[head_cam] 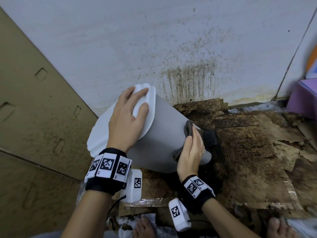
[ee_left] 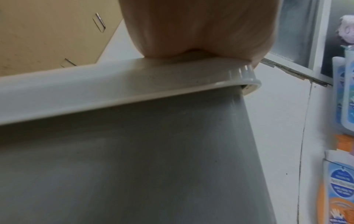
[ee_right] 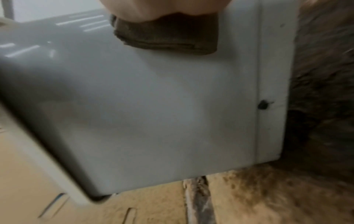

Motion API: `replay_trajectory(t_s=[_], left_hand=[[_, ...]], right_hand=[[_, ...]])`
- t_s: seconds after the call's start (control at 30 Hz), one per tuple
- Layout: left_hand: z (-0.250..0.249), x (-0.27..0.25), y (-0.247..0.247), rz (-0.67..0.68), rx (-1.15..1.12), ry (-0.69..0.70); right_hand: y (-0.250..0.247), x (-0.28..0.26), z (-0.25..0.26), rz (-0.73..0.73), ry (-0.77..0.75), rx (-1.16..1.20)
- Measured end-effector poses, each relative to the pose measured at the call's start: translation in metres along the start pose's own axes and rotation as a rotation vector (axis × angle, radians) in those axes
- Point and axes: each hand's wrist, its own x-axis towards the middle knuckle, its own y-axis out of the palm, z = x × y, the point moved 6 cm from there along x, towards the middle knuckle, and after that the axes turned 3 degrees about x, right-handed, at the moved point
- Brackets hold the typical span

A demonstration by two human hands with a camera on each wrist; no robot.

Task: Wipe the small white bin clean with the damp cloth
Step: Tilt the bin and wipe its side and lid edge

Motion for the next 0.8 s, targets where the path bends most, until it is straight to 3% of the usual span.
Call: replay_trajectory(t_s=[0.13,0.37,0.57,0.73,0.8], left_hand=[[0.000,0.000,0.000,-0.006,0.006,0.007],[-0.001,0.000,0.001,-0.003,0.000,-0.006],[-0.003,0.000,0.005,0.025,0.015,0.008],[-0.002,0.003,0.003,0.022,-0.001,-0.008],[0.000,0.003,0.002,0.020,-0.012,-0.019]], right_hand=[[0.019,-0.008,0.031,0.009,0.009,0.016],[0.046,-0.022,0.088,0.100,-0.133,-0.010],[0.030,-0.017,0.073,0.063,-0.399,-0.195],[0.022,-0.005,0.054,0.080,-0.458,-0.179],[0.016,0.003,0.046,0.069,-0.415,-0.088]])
